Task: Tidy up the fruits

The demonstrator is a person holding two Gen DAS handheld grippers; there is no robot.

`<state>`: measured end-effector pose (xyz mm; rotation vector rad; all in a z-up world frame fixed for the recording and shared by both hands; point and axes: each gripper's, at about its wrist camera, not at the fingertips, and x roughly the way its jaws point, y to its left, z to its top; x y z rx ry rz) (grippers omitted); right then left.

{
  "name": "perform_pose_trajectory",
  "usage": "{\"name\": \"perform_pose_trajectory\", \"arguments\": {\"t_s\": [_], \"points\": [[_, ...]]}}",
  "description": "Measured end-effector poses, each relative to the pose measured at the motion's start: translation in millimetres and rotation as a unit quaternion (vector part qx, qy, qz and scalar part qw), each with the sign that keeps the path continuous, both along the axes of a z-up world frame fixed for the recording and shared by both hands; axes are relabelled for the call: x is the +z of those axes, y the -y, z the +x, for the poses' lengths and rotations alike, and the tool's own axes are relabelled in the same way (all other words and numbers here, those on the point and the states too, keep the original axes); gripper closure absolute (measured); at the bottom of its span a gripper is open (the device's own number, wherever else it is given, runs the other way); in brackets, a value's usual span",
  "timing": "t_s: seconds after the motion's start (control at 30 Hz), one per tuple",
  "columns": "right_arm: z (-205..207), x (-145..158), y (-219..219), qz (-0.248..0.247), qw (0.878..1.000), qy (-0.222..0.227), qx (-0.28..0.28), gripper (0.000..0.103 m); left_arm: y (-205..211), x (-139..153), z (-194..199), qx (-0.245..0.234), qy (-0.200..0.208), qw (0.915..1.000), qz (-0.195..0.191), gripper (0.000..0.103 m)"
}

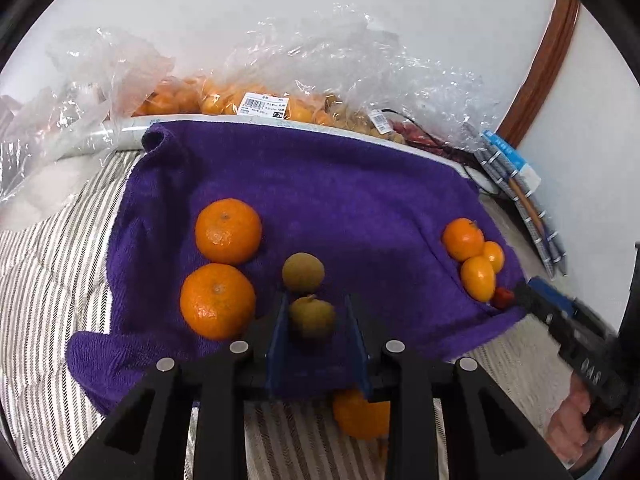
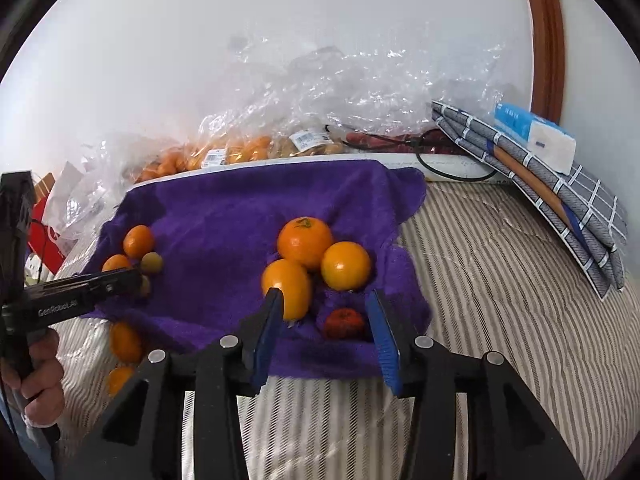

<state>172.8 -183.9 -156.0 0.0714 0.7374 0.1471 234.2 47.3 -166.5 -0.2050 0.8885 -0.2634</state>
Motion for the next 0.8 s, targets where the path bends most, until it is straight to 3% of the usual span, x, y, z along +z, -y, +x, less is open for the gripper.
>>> {"name": "perform_pose_trajectory", "arguments": {"t_s": [0.1,0.23,0.43,0.63,0.7,0.8], "points": [[-19,5,-19,0.016,1.0,-0.003,0.022,0.058,-12,15,-9,-0.007,0.013,0.9992,-0.036,0.071],[-44,0,-52,0.022,0.997,-0.018,0.068,0.058,-26,31,-24,-0.006,0.016,0.9986,-0.049,0.07],[-57,-15,-98,0.022,0.991,-0.044,0.122,0.058,-57,39,-48,0.021,0.025,0.9993,-0.019,0.069],[-50,-30,-122,0.016,0.989,-0.068,0.129,0.058,-73,29,-59,0.025,0.013,0.9996,-0.004,0.069],[-46,-36,-125,0.01,0.989,-0.074,0.127,0.067,-72,27,-61,0.023,0.012,0.9996,0.006,0.069],[-48,-35,-123,0.01,0.99,-0.071,0.123,0.069,-65,22,-61,0.017,0.01,0.9998,0.009,0.069]]}}
